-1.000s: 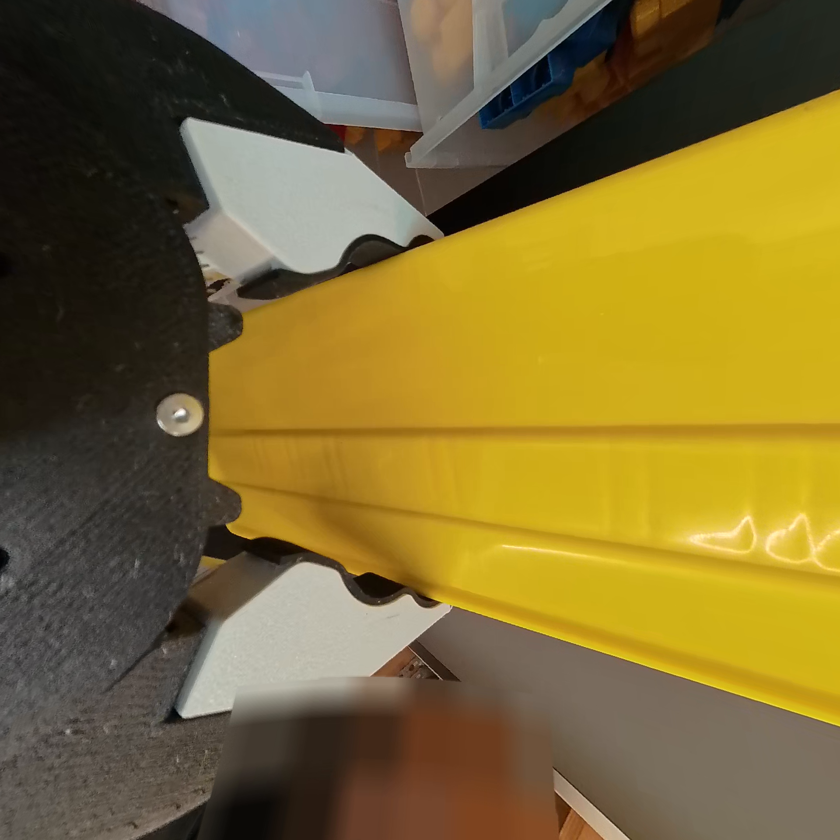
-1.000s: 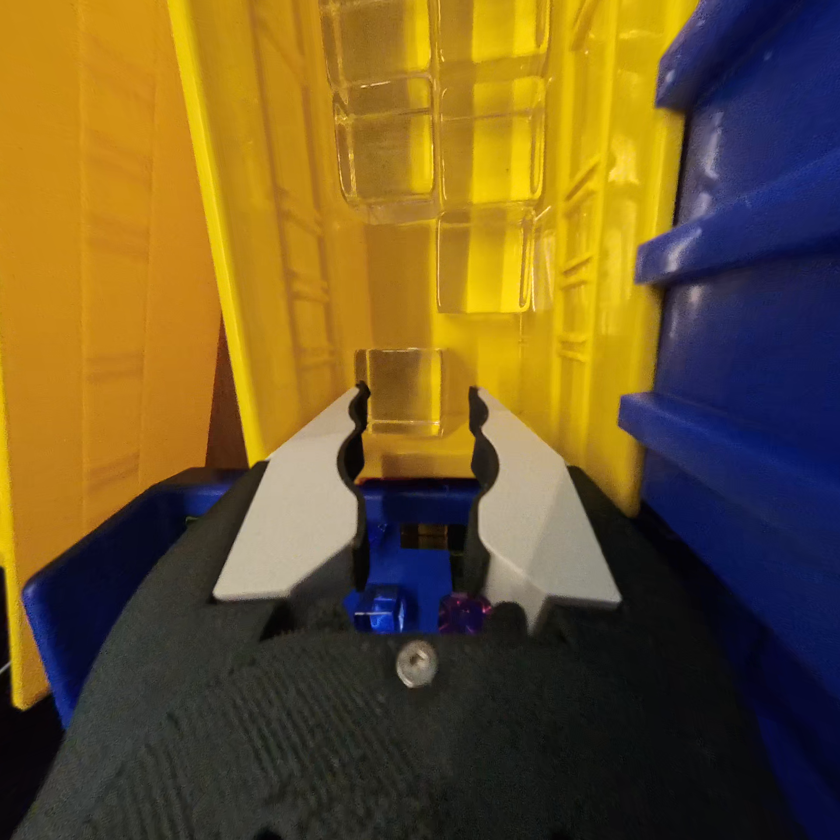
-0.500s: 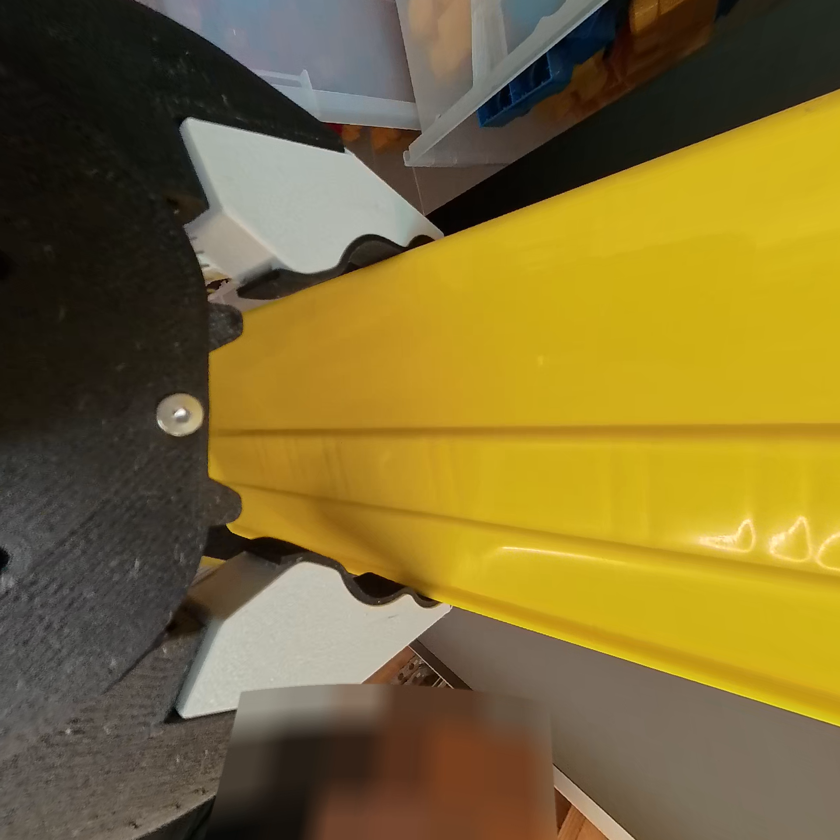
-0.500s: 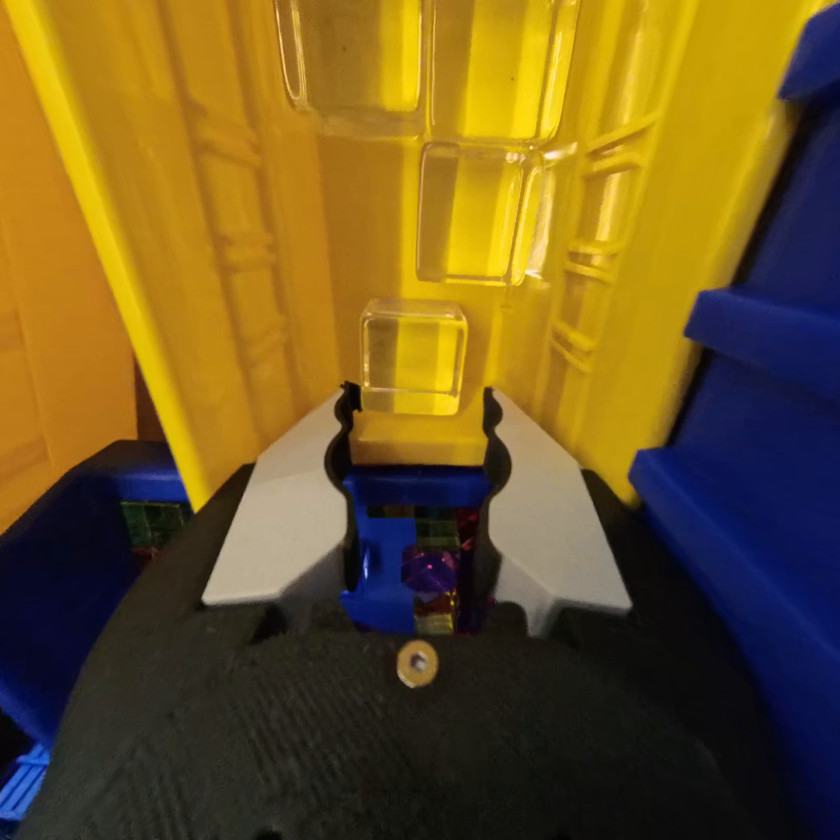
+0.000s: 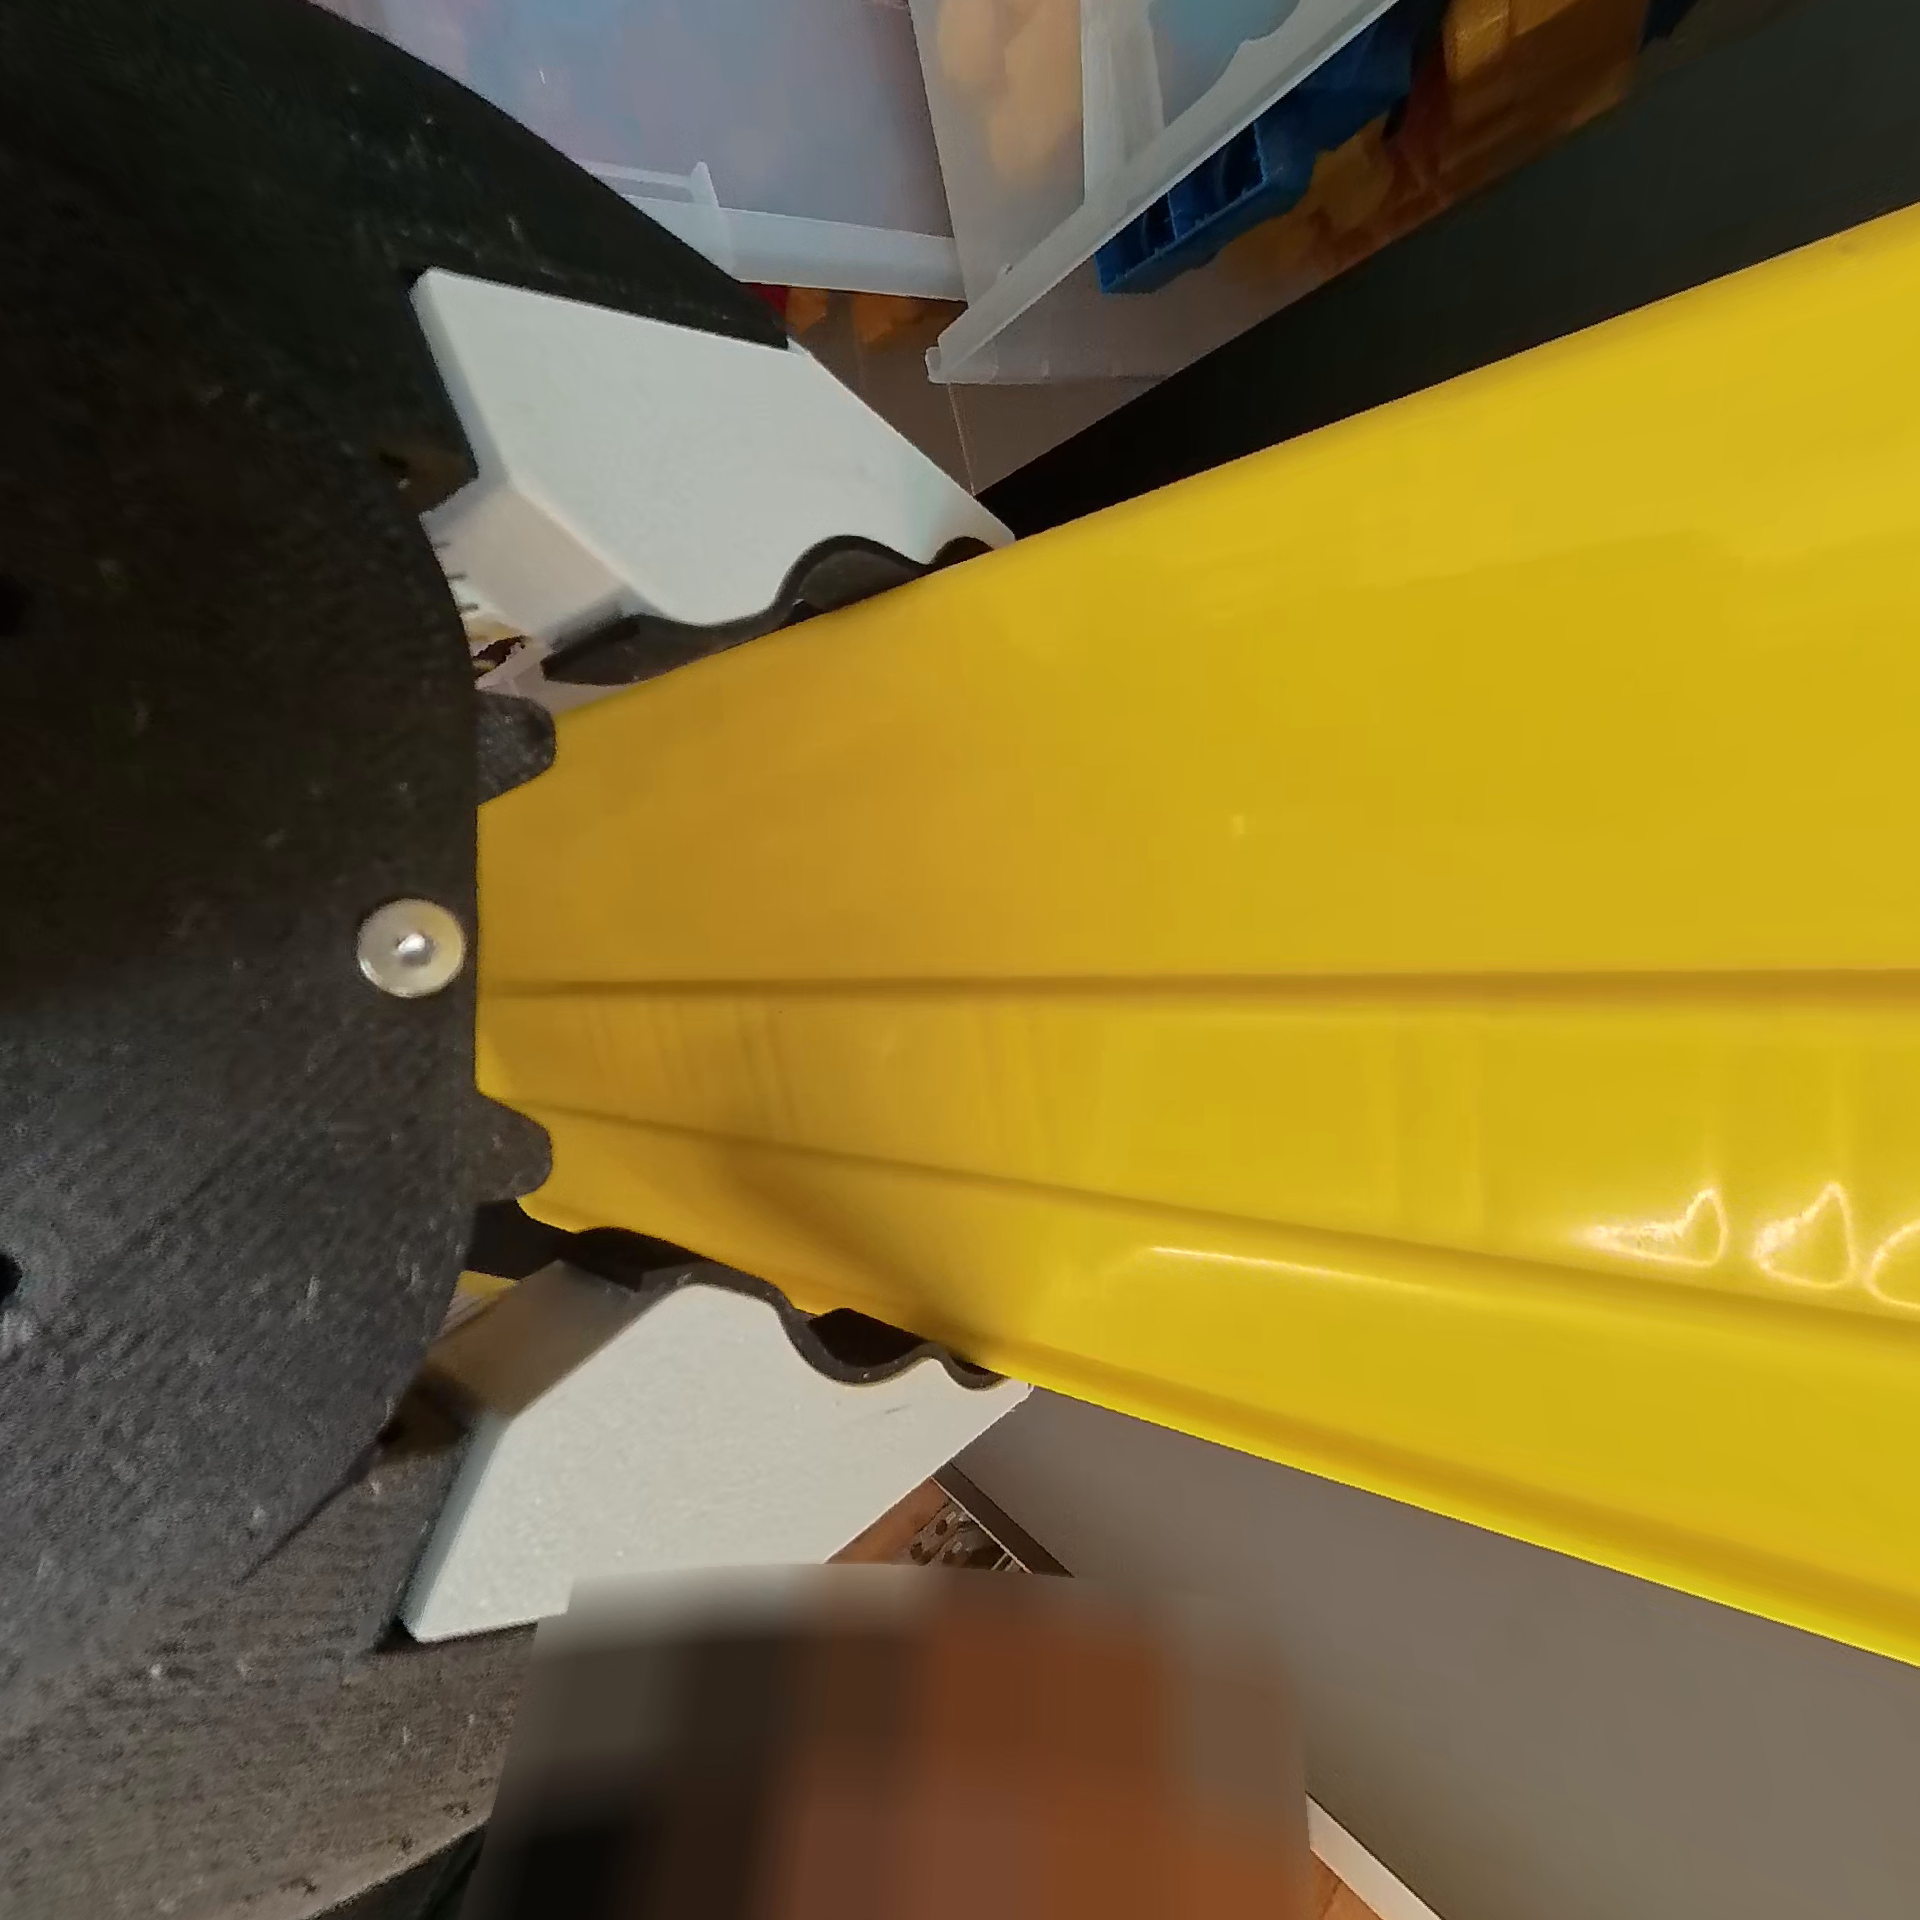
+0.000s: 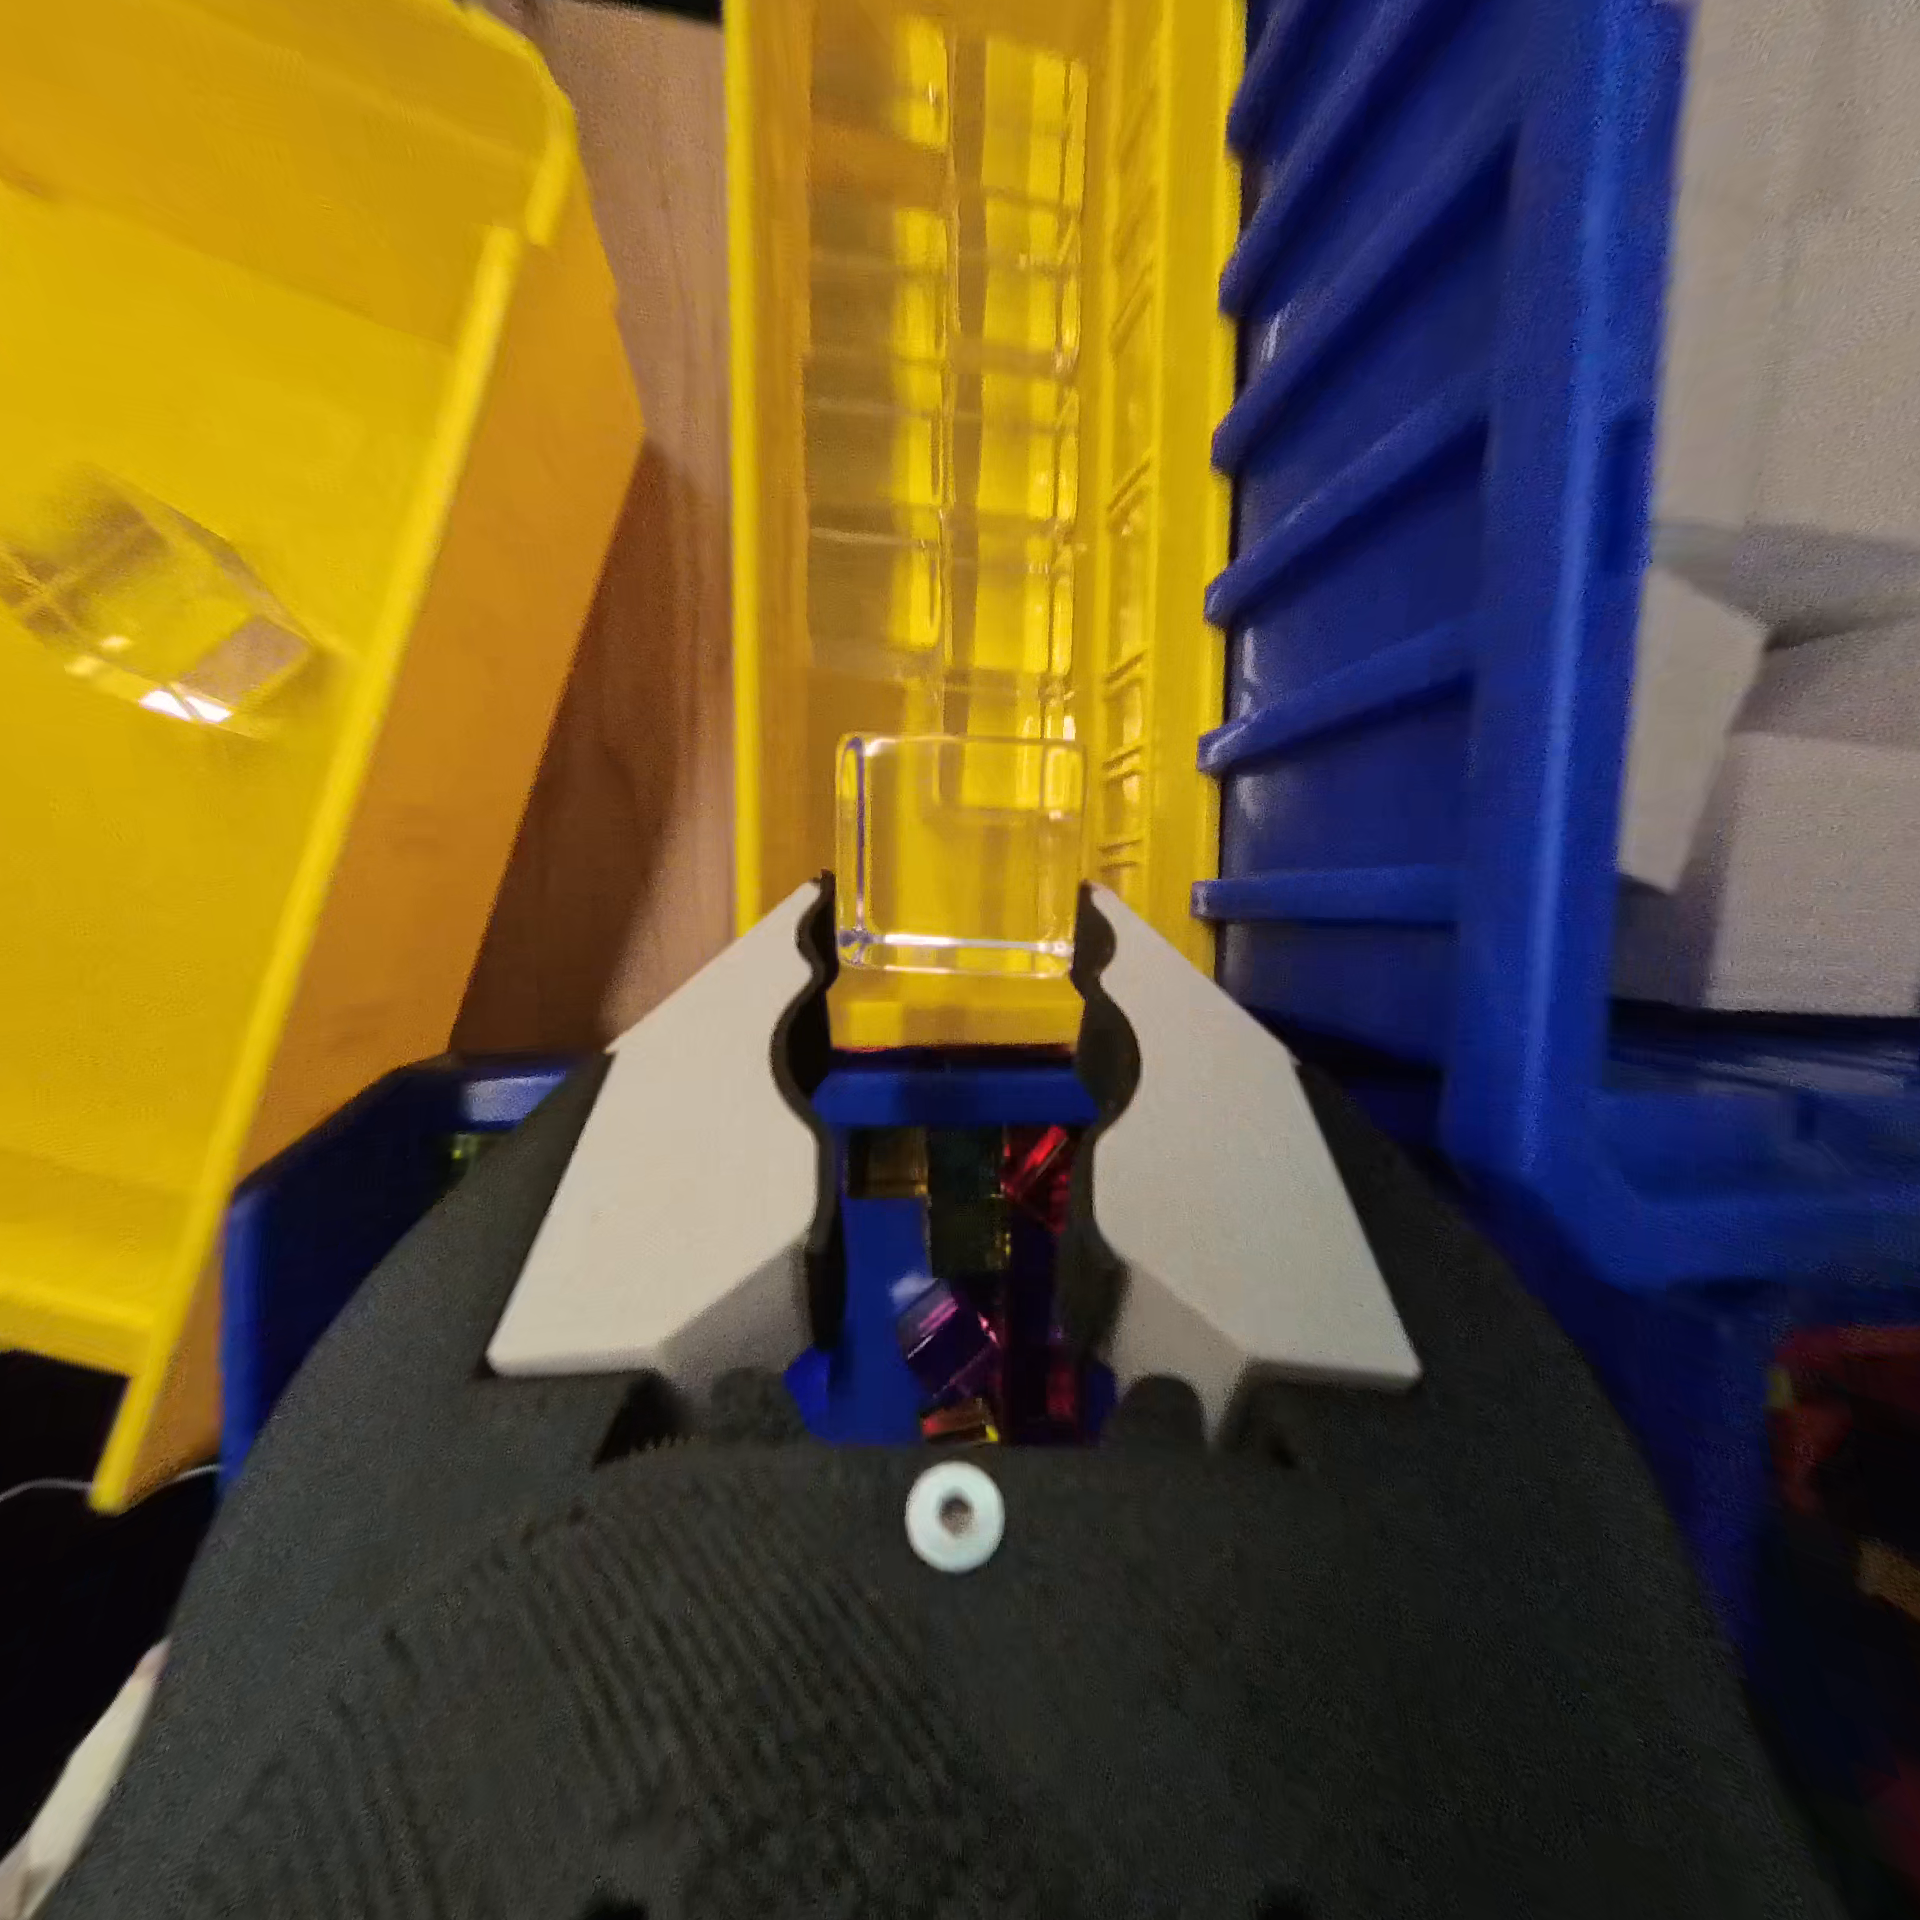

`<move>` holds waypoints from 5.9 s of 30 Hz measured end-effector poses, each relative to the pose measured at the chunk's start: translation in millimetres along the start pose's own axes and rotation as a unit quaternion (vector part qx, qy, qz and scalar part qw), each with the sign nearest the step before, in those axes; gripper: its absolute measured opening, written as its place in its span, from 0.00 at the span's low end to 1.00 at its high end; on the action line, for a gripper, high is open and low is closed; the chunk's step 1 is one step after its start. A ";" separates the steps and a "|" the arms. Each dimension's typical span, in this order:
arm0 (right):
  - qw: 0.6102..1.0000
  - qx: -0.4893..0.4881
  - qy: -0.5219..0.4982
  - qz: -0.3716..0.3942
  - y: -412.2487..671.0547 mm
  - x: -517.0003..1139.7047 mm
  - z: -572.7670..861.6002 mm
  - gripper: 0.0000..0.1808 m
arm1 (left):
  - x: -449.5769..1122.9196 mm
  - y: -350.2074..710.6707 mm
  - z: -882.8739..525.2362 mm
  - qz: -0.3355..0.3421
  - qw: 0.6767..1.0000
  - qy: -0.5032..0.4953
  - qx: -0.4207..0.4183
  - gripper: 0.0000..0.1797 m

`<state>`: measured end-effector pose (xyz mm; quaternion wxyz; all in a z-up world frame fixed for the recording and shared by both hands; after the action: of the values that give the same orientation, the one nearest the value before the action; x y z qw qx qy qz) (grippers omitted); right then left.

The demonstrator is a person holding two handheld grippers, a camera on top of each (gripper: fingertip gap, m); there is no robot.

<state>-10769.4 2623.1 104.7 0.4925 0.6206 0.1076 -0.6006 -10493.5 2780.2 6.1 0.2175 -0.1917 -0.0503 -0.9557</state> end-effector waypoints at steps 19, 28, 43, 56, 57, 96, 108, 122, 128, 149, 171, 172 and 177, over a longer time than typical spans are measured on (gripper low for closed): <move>0.965 -0.180 0.159 -0.105 22.4 45.7 -181.5 0.22 | 1.8 -0.7 4.6 0.006 1.000 0.011 -0.007 0.77; 0.996 -0.077 -0.021 0.048 53.2 -22.0 -75.3 0.22 | 1.0 -4.2 6.5 0.004 1.000 0.016 -0.010 0.77; 0.998 0.062 -0.012 -0.006 5.7 76.9 6.5 0.27 | 3.2 -1.7 8.5 0.010 1.000 0.021 -0.011 0.77; 0.995 0.044 -0.019 -0.087 5.4 96.5 7.1 0.23 | 0.4 -1.7 6.5 0.015 1.000 0.017 -0.008 0.77; 0.994 0.036 -0.022 -0.100 3.4 98.3 6.7 0.23 | 0.3 -1.5 6.5 0.015 1.000 0.017 -0.008 0.77; 0.980 -0.190 0.047 -0.024 66.1 53.3 -149.9 0.23 | 2.4 2.5 4.8 -0.005 1.000 0.013 -0.013 0.77; 0.990 0.068 -0.021 0.118 19.8 -77.5 -45.4 0.27 | 2.4 5.2 4.6 -0.017 1.000 0.013 -0.017 0.77; 0.986 0.165 0.021 -0.023 -149.0 -38.3 -48.5 0.19 | 4.5 6.5 6.7 -0.030 0.999 0.024 -0.022 0.77; 0.993 0.088 0.015 -0.083 -155.9 -10.1 -60.1 0.18 | 4.5 6.6 7.0 -0.024 0.999 0.025 -0.021 0.77; 0.980 -0.144 0.137 0.025 16.3 -11.0 -160.1 0.13 | 4.1 5.7 5.2 -0.012 1.000 0.018 -0.016 0.77; 0.980 -0.145 0.136 0.019 11.0 -18.0 -176.9 0.13 | 3.9 5.4 4.5 -0.015 1.000 0.015 -0.018 0.77; 0.984 -0.128 0.117 0.035 11.6 -28.8 -165.2 0.13 | 3.7 5.0 4.5 -0.016 1.000 0.015 -0.018 0.77; 0.996 0.002 -0.007 0.093 -15.6 -85.2 -81.3 0.13 | 3.7 5.1 4.6 -0.019 1.000 0.015 -0.020 0.77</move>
<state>-10750.5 2730.1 152.9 0.5460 0.6245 0.0443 -0.5567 -10492.8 2775.0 11.8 0.1964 -0.1803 -0.0312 -0.9633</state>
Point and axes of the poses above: each gripper's, where its closed fingertips meet, x out along the fingers, y out of its top, z = x × y across the jaws, the point moved 5 cm from there along -x, back along the fingers, and after that the axes turned 3 degrees about -x, right-handed, at the moved point
